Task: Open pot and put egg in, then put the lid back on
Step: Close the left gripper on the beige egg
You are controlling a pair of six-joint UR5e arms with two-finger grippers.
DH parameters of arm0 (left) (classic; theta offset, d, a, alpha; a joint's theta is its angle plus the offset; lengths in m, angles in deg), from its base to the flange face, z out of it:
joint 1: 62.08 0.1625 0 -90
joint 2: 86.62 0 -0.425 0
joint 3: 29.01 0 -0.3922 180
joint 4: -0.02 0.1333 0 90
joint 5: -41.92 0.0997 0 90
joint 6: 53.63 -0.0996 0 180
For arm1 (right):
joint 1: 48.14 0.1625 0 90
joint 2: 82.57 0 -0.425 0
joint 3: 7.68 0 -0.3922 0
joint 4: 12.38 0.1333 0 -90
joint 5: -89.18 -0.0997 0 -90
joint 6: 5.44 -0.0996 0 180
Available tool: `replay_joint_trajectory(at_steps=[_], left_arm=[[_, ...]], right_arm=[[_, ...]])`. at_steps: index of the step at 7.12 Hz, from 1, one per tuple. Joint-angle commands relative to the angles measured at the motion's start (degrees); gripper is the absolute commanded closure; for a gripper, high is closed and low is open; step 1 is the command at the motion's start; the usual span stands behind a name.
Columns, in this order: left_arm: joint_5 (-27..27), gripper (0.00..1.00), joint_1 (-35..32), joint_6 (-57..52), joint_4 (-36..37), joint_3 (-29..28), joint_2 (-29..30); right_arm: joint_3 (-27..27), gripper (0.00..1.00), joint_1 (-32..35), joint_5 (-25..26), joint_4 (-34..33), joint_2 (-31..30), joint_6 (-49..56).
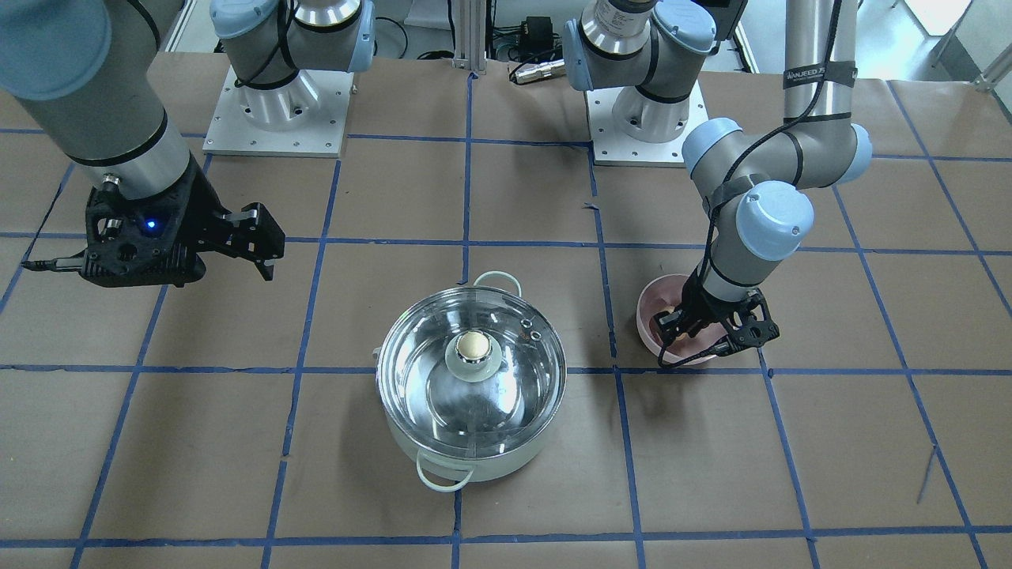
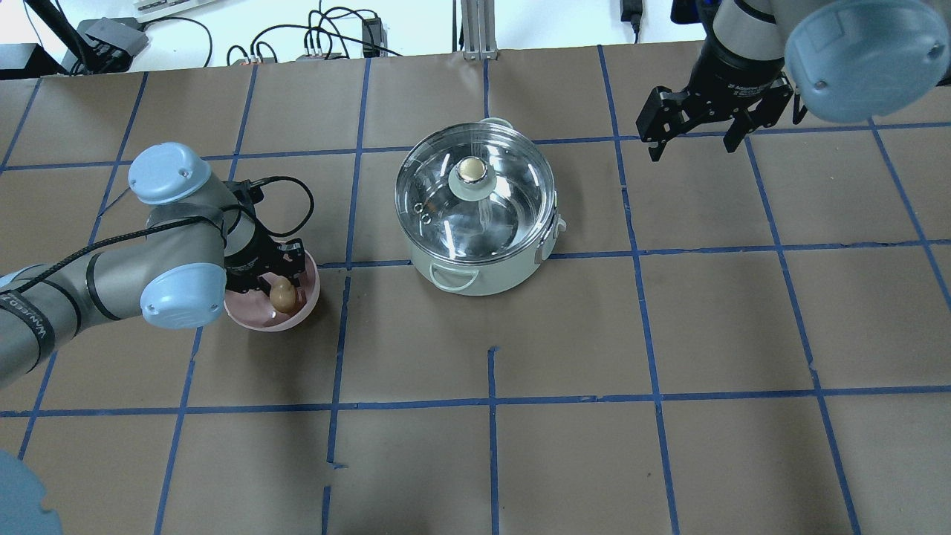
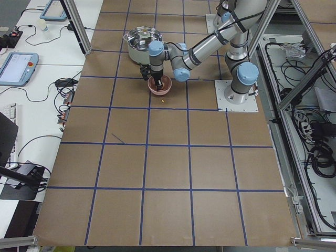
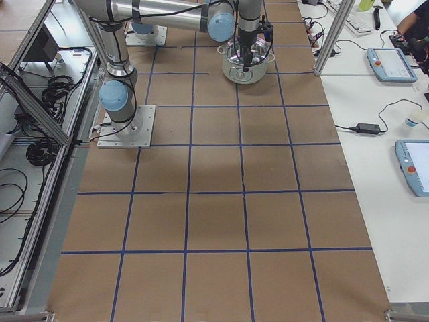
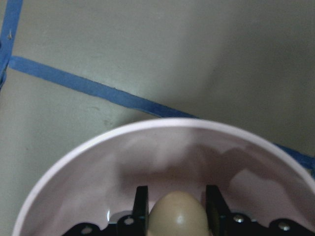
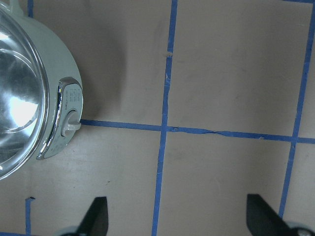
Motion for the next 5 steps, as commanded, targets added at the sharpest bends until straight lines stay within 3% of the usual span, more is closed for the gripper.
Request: replay_joint_trajectory(at_steps=[1, 5], left_arm=[[0.2, 0.93, -0.1, 0.1, -0.3, -0.1, -1.1], [0.1, 0.93, -0.3, 0.6, -9.4, -3.2, -5.3]], right_arm=[[0.0, 0.0, 0.2, -0.1, 0.0, 0.0, -0.2], [0.1, 0.0, -0.1, -0.1, 0.0, 0.1, 0.4]])
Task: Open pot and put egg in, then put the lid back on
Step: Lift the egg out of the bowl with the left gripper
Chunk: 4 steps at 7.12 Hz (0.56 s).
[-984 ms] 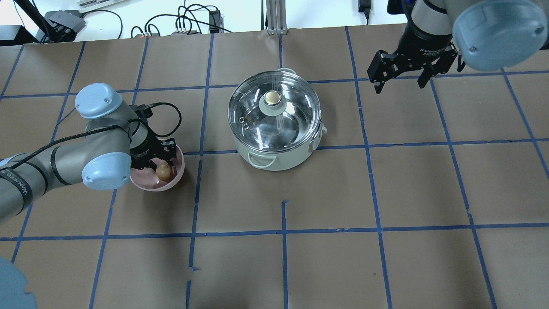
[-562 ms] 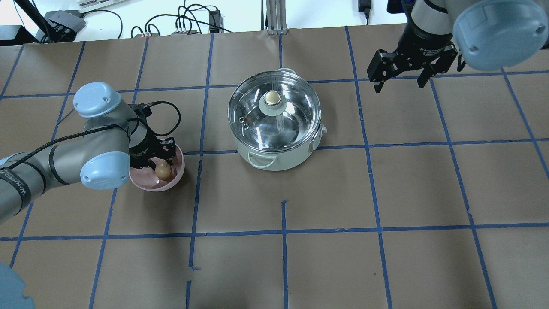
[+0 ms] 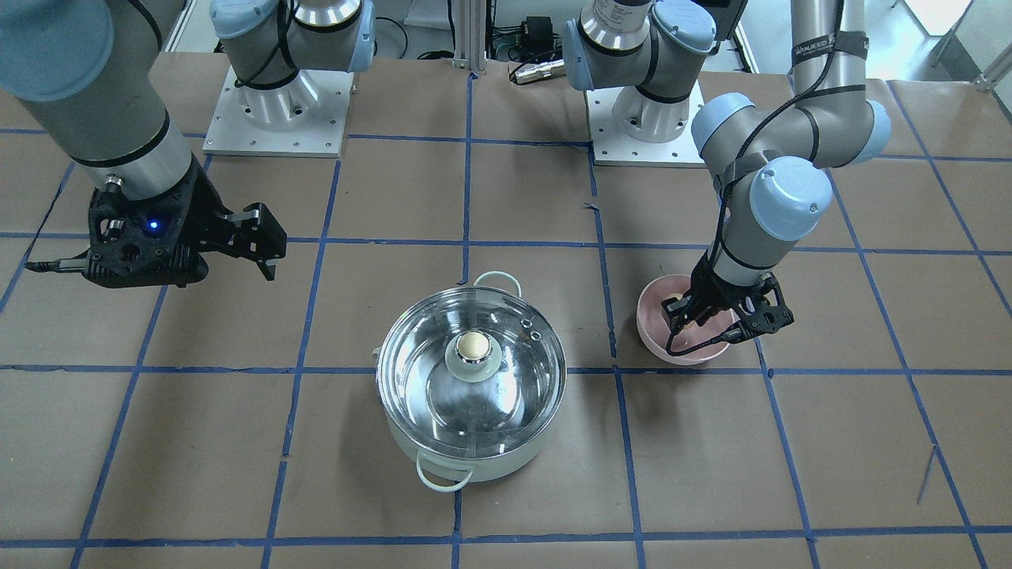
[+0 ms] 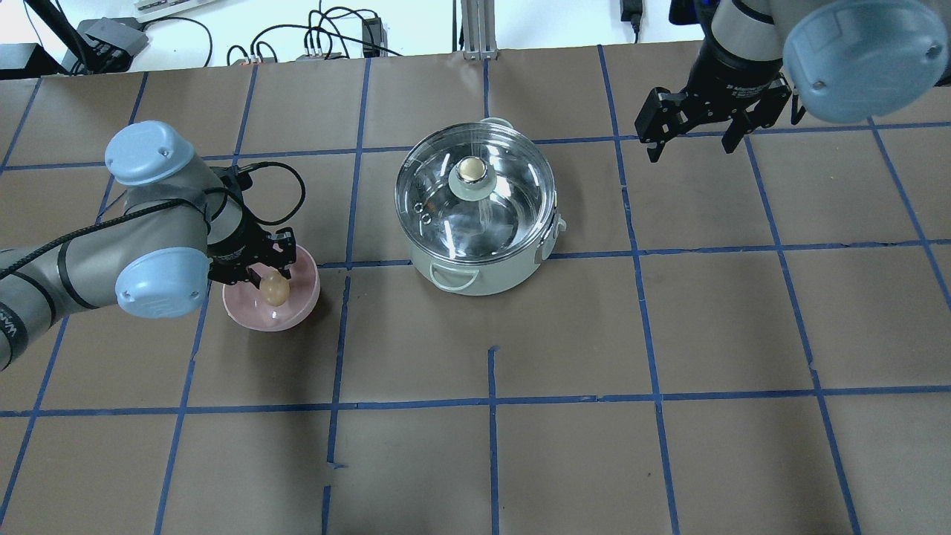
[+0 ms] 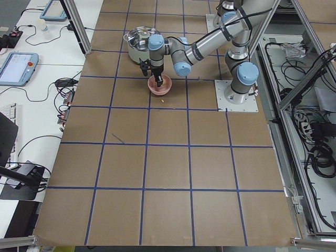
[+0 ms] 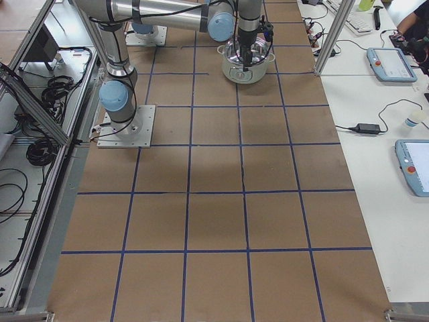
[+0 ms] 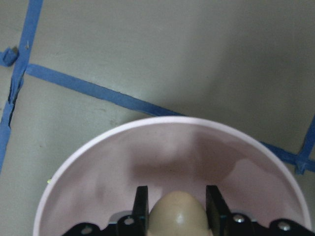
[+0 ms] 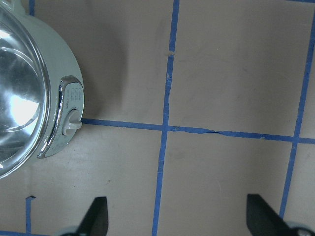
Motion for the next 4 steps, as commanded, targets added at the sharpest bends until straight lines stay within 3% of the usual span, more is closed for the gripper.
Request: replay_joint_trajectory(at_steps=[1, 4], left_arm=[[-0.2, 0.93, -0.6, 0.6, -3.2, -1.3, -2.0], [-1.6, 0.93, -0.8, 0.8, -14.1, -11.1, -2.4]], right_arm=[[0.0, 0.0, -0.1, 0.1, -0.1, 0.0, 0.1], [0.0, 0.0, -0.2, 0.1, 0.0, 0.0, 0.1]])
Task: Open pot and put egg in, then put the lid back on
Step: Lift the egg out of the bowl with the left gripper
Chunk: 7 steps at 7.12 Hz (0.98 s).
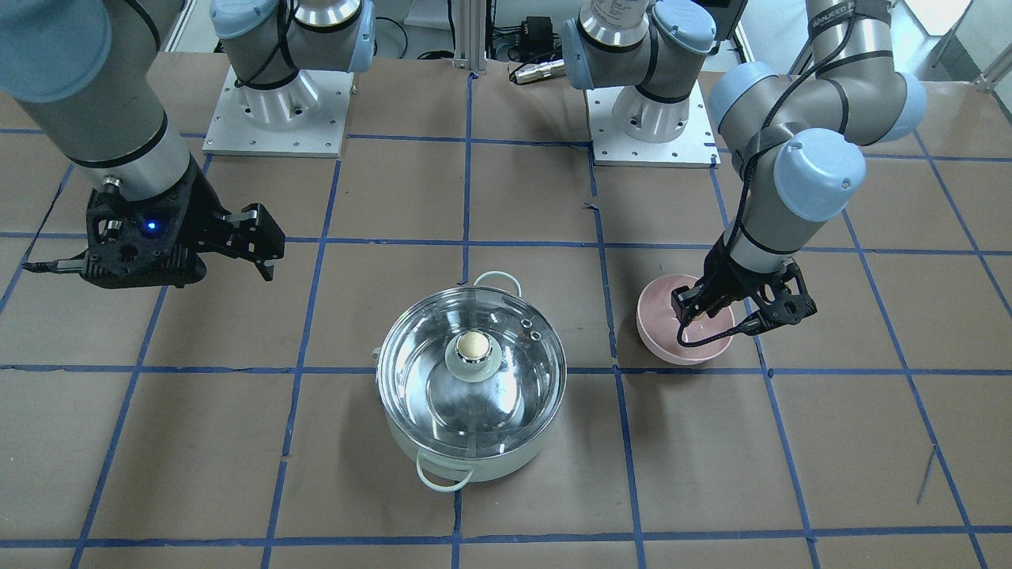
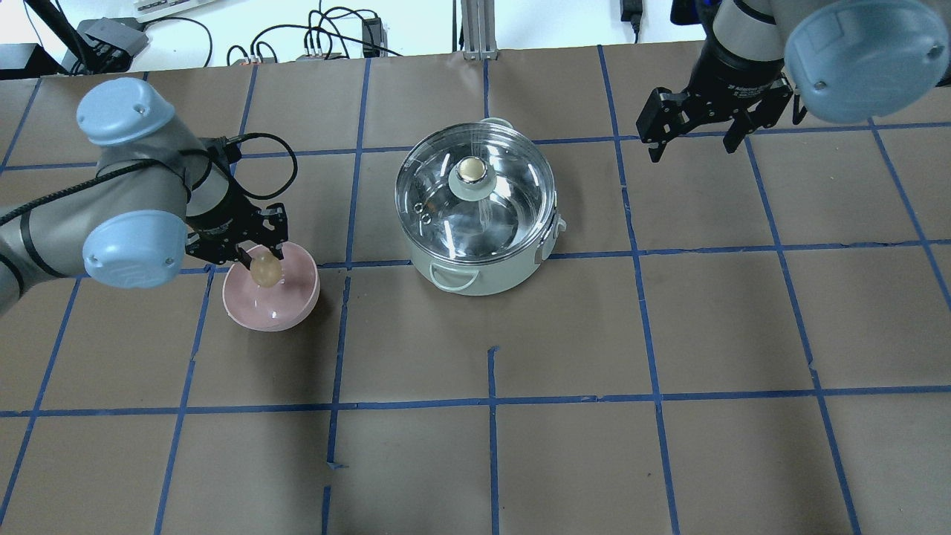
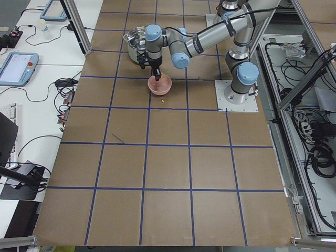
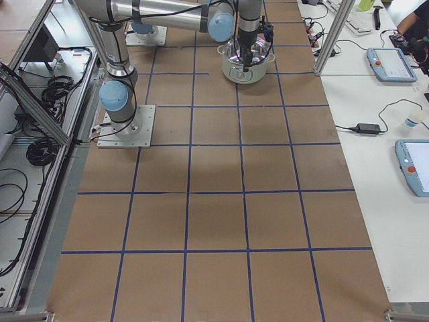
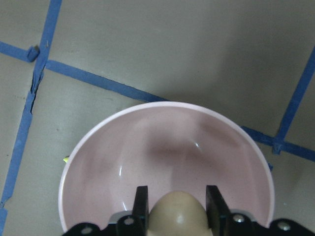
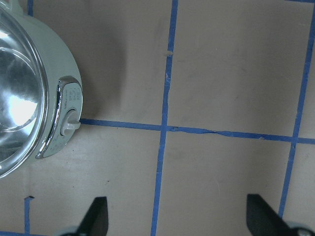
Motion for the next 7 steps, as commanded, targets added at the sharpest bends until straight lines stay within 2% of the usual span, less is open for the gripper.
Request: replay_joint_trajectory(at_steps=[1, 7], left_arm=[[-3.2, 0.93, -0.2, 1.3, -5.5, -5.2, -0.1], [-4.3, 0.93, -5.3, 8.4, -5.8, -8.3, -0.2]], right_arm=[[0.0, 0.0, 0.0, 0.0, 0.0, 0.0, 0.0], [0.1, 0.0, 0.0, 0.0, 0.3, 0.0, -0.2]])
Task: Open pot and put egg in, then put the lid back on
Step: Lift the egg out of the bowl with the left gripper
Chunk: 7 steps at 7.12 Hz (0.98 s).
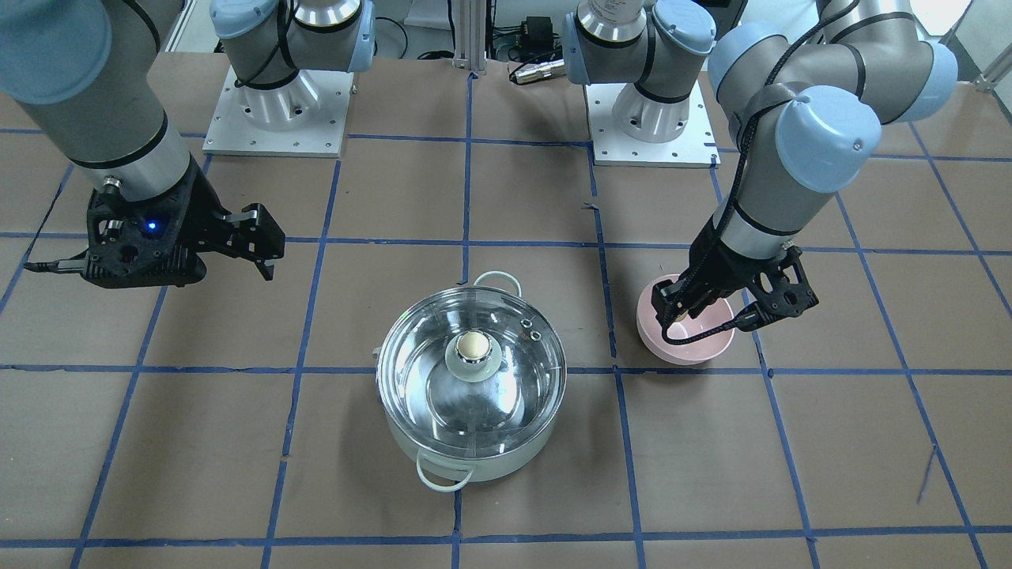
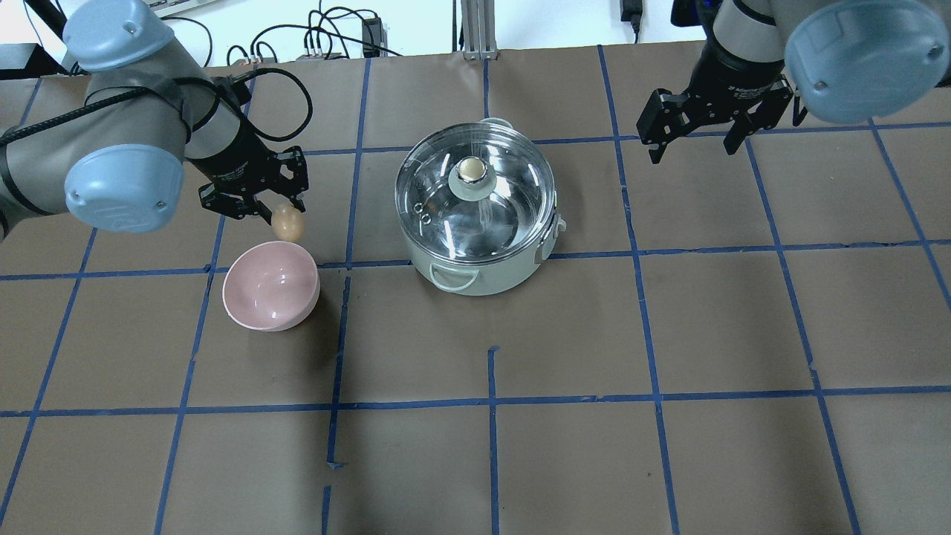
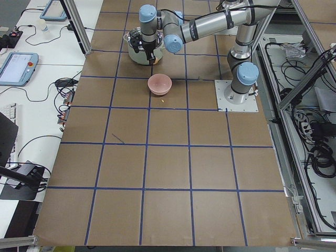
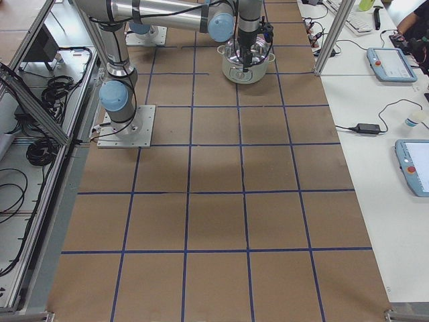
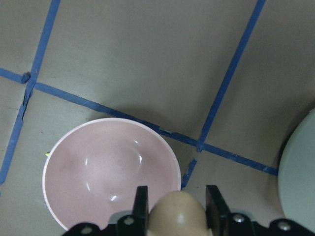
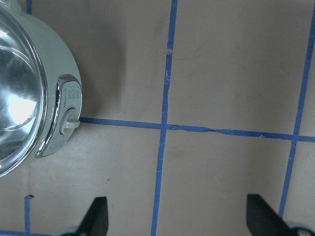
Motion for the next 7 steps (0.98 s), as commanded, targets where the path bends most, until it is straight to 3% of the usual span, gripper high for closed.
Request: replay_joint_trajectory(at_steps=[1, 4, 5, 7], left_arm=[[-0.7, 0.93, -0.6, 1.2, -0.1, -0.2, 0.1], [-0.8, 0.93, -0.6, 1.9, -0.1, -0.1, 0.6], [-0.8, 0.93, -0.6, 1.9, -0.1, -0.1, 0.6], [-0.8, 0.93, -0.6, 1.8, -0.2, -0.1, 0.5]], right_arm=[[0.0, 0.0, 0.0, 0.0, 0.0, 0.0, 0.1], [-0.9, 0.0, 2.4, -0.4, -5.9, 0.7, -5.3], [-2.1, 0.0, 6.5, -0.2, -6.8, 1.6, -7.7], [-8.0, 0.0, 13.1, 0.2, -7.6, 8.2, -16.1]])
